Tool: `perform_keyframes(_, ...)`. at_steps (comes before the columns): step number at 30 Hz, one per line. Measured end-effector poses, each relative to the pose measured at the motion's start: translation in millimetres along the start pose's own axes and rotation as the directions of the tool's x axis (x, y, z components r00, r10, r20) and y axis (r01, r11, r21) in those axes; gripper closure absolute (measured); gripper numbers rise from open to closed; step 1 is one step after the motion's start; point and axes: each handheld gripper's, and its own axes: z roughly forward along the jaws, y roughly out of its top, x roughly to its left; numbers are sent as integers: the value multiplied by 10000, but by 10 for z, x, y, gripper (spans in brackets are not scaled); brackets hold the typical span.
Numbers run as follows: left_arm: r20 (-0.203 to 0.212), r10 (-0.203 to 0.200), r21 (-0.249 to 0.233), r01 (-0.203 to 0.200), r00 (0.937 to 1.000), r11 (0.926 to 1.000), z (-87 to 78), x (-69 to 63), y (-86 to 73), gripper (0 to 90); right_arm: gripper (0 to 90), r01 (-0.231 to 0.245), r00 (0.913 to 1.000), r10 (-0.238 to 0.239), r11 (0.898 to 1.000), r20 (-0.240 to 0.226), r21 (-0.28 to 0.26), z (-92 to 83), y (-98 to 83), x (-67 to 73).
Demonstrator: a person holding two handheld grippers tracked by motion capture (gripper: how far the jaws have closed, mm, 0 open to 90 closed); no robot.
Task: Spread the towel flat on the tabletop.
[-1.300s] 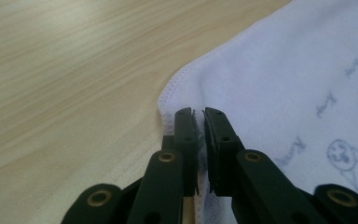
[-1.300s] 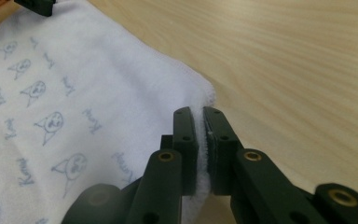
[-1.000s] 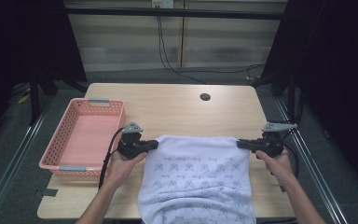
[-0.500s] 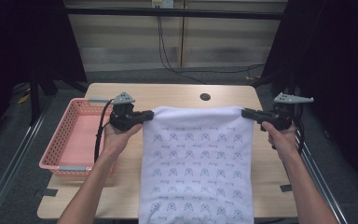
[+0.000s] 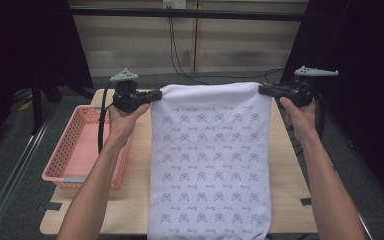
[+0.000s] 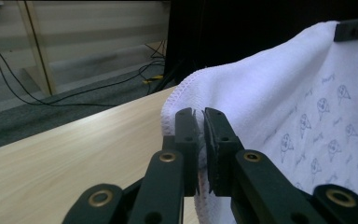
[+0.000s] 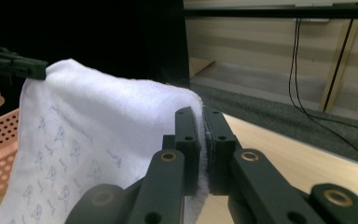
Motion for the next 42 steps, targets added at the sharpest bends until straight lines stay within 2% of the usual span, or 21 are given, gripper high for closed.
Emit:
perform_keyframes(5, -44, -132, -583, 129, 9999, 9982, -83, 46, 180, 851, 864, 58, 10000, -58, 10000, 56, -70, 69, 212, -40)
perform_keyframes(7, -112, -200, -768, 191, 9997, 9969, -108, 75, 232, 851, 864, 126, 9999, -129, 9993, -94, -341, 55, 327, -29)
perform_keyframes(10, -170, -40, -551, 30, 9998, 9985, -104, 38, 173, 851, 864, 179, 9993, -191, 9991, -312, -397, 29, 361, 15)
perform_keyframes(12, 201, -4, -487, 14, 9998, 9988, -115, -38, 3, 851, 865, 360, 9985, -356, 9993, -422, 80, 7, 206, 57)
perform_keyframes(14, 201, 8, -386, -1, 9998, 9993, -120, -72, -57, 851, 865, 396, 9982, -385, 9990, -453, 221, -14, 138, 72)
perform_keyframes(15, 314, 85, -257, -77, 9995, 9996, -134, -107, -115, 851, 864, 331, 9952, -303, 9990, -927, 284, -75, -11, 110)
perform_keyframes(16, 419, 305, -149, -299, 9987, 9994, -186, -193, -258, 850, 864, 326, 9916, -288, 9991, -1257, 280, -115, -95, 141)
perform_keyframes(17, 419, 305, -149, -299, 9987, 9994, -186, -193, -258, 850, 864, 326, 9916, -288, 9991, -1257, 280, -115, -95, 141)
perform_keyframes(21, 780, 383, 114, -393, 9962, 9992, -325, -374, -575, 851, 865, 441, 9891, -329, 9961, -1434, 760, -269, -500, 300)
perform_keyframes(22, 865, 193, 150, -206, 9961, 9997, -407, -460, -701, 850, 865, 384, 9865, -238, 9954, -1620, 880, -369, -677, 367)
perform_keyframes(23, 865, 193, 150, -206, 9961, 9997, -407, -460, -701, 850, 865, 384, 9865, -238, 9954, -1620, 880, -369, -677, 367)
perform_keyframes(24, 1026, 208, 145, -224, 9945, 9996, -445, -516, -752, 850, 865, 259, 9844, -85, 9950, -1759, 966, -478, -817, 443)
perform_keyframes(25, 1261, 336, 141, -357, 9914, 9993, -515, -630, -849, 850, 865, 265, 9823, -56, 9936, -1871, 1095, -523, -871, 486)
perform_keyframes(26, 1261, 336, 141, -357, 9914, 9993, -515, -630, -849, 850, 865, 265, 9823, -56, 9936, -1871, 1095, -523, -871, 486)
perform_keyframes(27, 1285, 416, 223, -448, 9908, 9987, -538, -686, -899, 850, 865, 388, 9834, -143, 9904, -1806, 1326, -574, -913, 545)
perform_keyframes(28, 1381, 535, 307, -583, 9890, 9978, -581, -778, -1011, 850, 865, 377, 9792, -57, 9873, -2026, 1543, -669, -990, 640)
perform_keyframes(31, 1466, 245, 584, -334, 9889, 9977, -602, -831, -1125, 850, 865, 322, 9793, 59, 9824, -2024, 1841, -738, -1095, 724)
perform_keyframes(32, 1564, 116, 666, -222, 9876, 9975, -612, -856, -1192, 850, 865, 296, 9765, 146, 9792, -2152, 2007, -764, -1169, 762)
perform_keyframes(33, 1608, 114, 818, -248, 9869, 9963, -620, -882, -1267, 850, 865, 326, 9782, 159, 9729, -2068, 2288, -785, -1252, 807)
perform_keyframes(36, 1699, -132, 1479, -123, 9854, 9889, -642, -933, -1522, 850, 865, 325, 9775, 349, 9496, -2081, 3118, -852, -1543, 925)
perform_keyframes(42, 1832, -882, 2770, 347, 9791, 9603, -661, -956, -1903, 850, 865, -7, 9723, 1059, 8927, -2083, 4507, -892, -2074, 1082)
